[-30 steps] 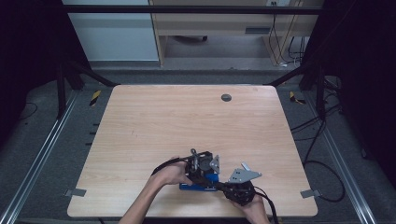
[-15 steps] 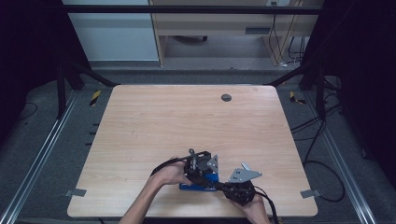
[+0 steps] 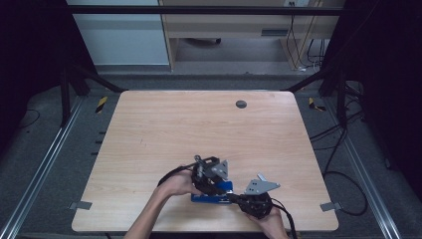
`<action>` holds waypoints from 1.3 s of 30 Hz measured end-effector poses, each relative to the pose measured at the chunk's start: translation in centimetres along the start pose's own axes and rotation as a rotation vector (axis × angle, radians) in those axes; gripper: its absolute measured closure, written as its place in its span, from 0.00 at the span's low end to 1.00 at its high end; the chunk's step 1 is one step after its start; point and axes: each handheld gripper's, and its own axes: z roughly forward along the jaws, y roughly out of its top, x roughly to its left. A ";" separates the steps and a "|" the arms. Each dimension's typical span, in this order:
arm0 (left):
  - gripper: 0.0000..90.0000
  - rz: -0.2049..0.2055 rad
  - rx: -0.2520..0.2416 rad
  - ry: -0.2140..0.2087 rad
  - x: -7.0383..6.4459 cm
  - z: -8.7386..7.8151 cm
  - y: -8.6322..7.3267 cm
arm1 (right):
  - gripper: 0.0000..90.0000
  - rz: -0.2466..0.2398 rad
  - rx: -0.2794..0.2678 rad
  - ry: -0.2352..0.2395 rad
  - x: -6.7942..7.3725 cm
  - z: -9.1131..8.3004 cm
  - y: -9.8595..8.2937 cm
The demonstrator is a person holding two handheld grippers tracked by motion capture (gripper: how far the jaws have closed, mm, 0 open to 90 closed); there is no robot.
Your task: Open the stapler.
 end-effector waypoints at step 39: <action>0.73 -0.022 -0.012 0.007 0.2 1.1 -1.1 | 1.00 -0.078 -0.040 -0.005 -0.8 -1.3 1.4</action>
